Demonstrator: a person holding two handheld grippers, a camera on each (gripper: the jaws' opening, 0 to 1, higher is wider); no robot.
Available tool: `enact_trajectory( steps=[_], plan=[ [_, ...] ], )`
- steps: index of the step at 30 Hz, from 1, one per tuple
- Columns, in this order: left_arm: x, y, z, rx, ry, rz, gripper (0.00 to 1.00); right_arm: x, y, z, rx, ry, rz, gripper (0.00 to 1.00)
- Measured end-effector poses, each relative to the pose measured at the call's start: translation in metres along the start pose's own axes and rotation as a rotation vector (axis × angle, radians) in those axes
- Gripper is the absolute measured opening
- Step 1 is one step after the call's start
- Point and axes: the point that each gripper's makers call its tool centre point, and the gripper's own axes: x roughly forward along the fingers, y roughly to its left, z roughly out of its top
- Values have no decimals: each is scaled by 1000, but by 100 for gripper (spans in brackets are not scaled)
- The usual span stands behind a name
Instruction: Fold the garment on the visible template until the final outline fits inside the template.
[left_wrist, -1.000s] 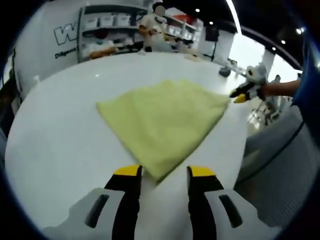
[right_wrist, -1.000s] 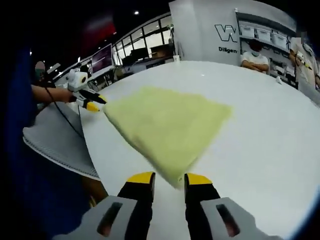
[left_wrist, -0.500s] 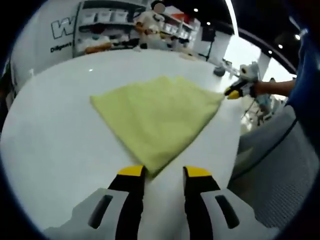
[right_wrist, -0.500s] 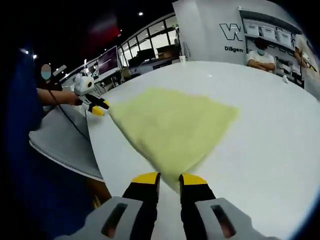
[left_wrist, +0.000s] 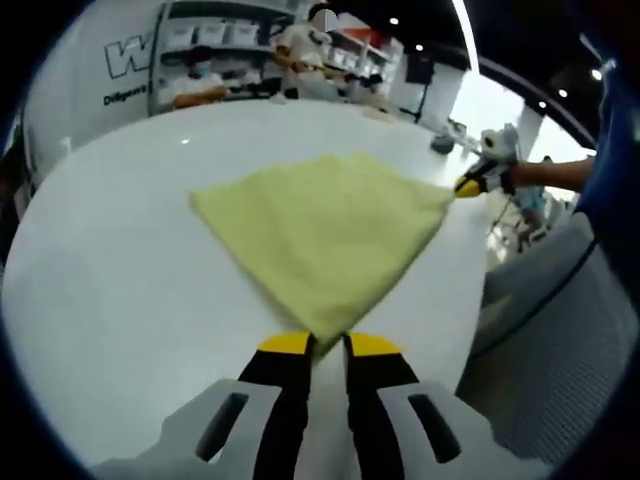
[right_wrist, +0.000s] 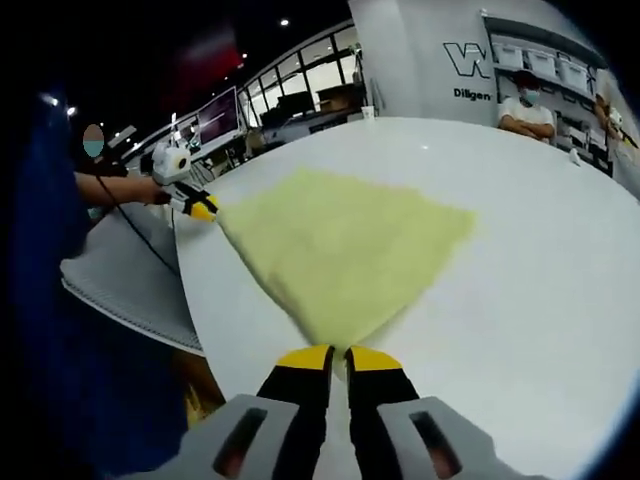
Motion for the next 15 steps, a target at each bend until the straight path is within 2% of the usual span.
enact_trajectory(
  steps=[15],
  plan=[
    [1, 10, -2, -7, -3, 13, 1, 0, -3, 2, 6, 7, 11, 0]
  ],
)
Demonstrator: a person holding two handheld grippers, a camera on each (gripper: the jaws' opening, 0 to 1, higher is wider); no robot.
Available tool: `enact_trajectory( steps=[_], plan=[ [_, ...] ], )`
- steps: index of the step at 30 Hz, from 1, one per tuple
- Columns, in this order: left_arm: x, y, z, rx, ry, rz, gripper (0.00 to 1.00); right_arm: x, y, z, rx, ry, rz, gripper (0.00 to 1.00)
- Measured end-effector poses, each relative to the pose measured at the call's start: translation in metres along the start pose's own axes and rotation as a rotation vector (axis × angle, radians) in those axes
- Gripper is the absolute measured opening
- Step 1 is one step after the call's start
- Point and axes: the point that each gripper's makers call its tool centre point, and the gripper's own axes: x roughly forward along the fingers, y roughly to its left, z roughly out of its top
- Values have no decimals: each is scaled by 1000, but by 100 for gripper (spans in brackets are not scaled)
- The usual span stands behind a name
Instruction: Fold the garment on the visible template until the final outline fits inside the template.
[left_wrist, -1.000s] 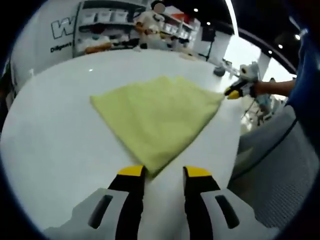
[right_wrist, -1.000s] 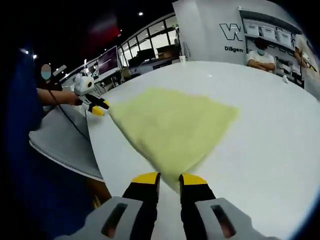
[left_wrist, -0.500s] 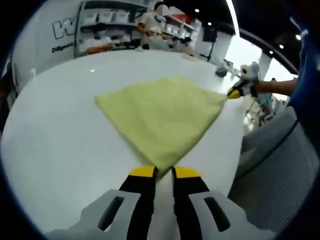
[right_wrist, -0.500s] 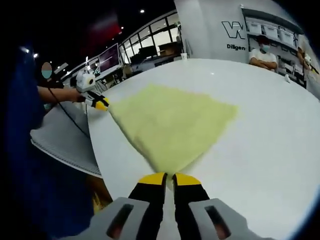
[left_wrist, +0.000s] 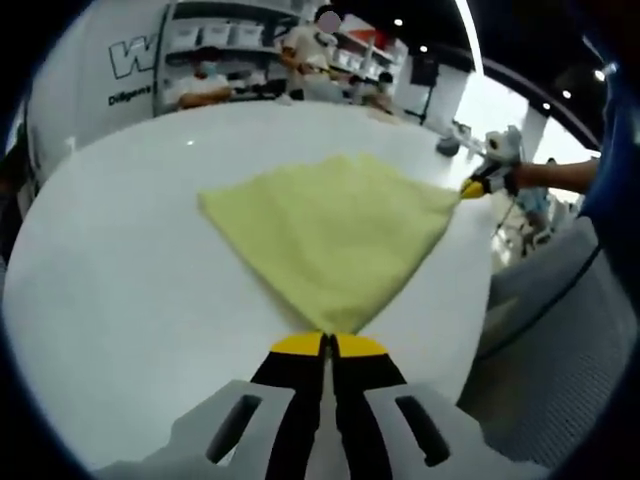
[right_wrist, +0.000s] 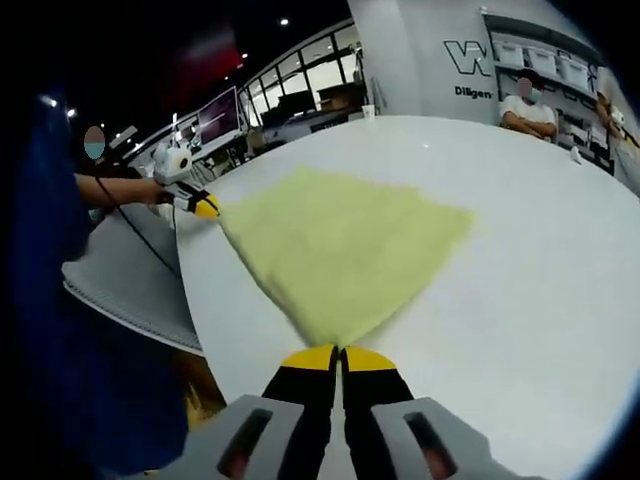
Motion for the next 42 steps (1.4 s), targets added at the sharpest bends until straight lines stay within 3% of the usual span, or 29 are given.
enact_trajectory(
  steps=[4, 7, 8, 12, 16, 18, 21, 24, 27, 29, 31, 37, 40, 42],
  plan=[
    [-2, 3, -1, 2, 2, 0, 1, -1, -8, 5, -1, 2, 0, 0],
    [0, 3, -7, -2, 10, -4, 1, 1, -12, -1, 4, 23, 4, 0],
    [0, 2, -9, -7, 10, -4, 1, 3, -13, -13, 13, 62, 7, 0],
    [-9, 2, -10, -31, -15, 0, 1, -11, -8, -9, 47, 32, -15, 0],
    [-14, -1, -9, -40, -22, 13, 1, -19, -19, -20, 47, 55, -63, 0],
    [-16, -1, -8, -46, -24, 21, 1, -26, -27, -14, 74, 27, -100, 0],
    [-20, -6, -5, -38, -22, 19, 1, -27, -33, -13, 53, 37, -119, 0],
    [-27, -3, -14, -9, 20, 44, 0, -25, -32, -5, 34, 36, -117, 0],
    [-38, 6, -12, -45, -19, 76, 0, -20, -30, 1, 20, 41, -121, 0],
    [-41, 6, 4, -89, -84, 102, 0, -14, -27, 13, 28, 3, -120, 0],
    [-42, 3, 30, -64, -148, 105, 0, -8, -21, 31, 19, -51, -107, 0],
    [-45, 8, 83, 4, -264, 154, 0, 9, -6, 82, -22, -169, -107, 0],
    [-46, 5, 101, 10, -317, 161, 0, 11, 1, 101, -12, -234, -108, 0],
    [-43, 0, 107, 8, -315, 163, 4, 15, 4, 104, 10, -241, -106, 3]
  ],
)
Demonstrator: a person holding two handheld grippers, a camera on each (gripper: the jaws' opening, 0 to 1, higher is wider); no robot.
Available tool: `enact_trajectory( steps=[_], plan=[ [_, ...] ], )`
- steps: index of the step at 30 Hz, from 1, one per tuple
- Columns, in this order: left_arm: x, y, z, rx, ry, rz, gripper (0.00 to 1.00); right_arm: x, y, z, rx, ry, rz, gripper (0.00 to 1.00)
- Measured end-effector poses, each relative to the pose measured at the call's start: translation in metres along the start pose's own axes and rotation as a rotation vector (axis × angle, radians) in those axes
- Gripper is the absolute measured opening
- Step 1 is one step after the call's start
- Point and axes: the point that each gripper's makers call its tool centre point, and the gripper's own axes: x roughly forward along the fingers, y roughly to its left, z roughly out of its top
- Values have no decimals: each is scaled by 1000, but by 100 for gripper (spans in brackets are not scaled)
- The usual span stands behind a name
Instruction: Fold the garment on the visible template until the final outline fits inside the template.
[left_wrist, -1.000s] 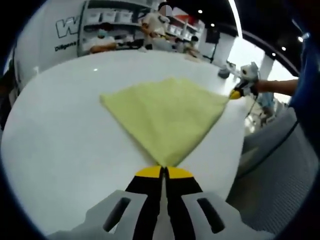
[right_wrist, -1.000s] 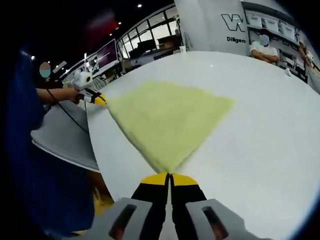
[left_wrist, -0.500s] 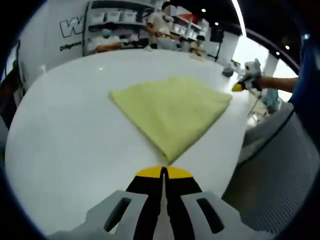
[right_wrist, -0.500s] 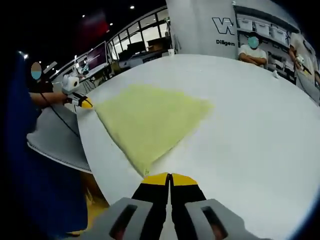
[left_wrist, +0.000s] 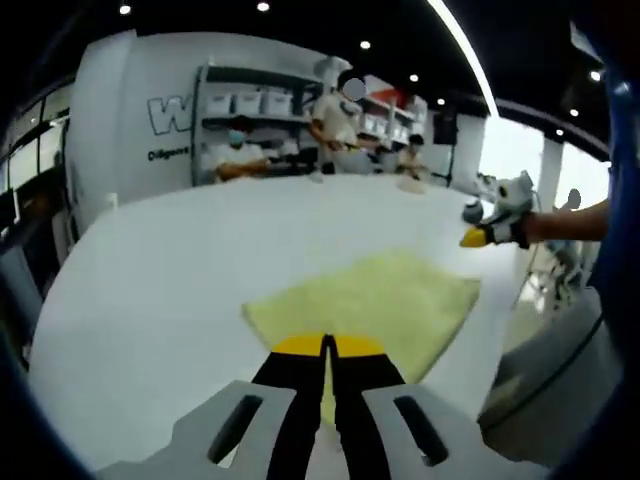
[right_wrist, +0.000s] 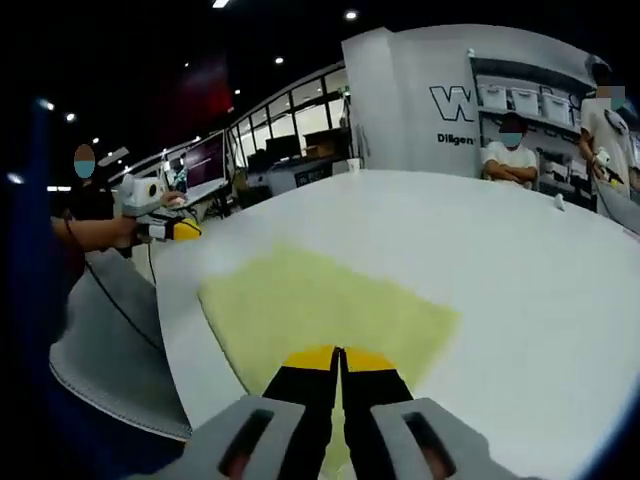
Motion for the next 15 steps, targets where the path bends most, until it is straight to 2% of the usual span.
enact_trajectory(
  steps=[2, 4, 7, 8, 12, 15],
  plan=[
    [2, -4, 2, -7, -12, -4, 15, 2, 4, 0, 4, 3, -9, 16],
    [3, -5, -3, -43, 8, 1, 26, 2, 6, -3, -2, 12, -16, 23],
    [0, -1, -11, -29, 17, 31, 41, 0, 10, -8, 20, -2, -30, 44],
    [0, -1, -12, -35, 19, 39, 48, 0, 9, -10, 31, -4, -32, 53],
    [-6, 1, -26, -81, 38, 67, 85, -9, 11, -20, 49, -1, -54, 78],
    [-11, -4, -31, -86, 43, 69, 97, -19, 14, -30, 68, 23, -66, 100]
  ],
)
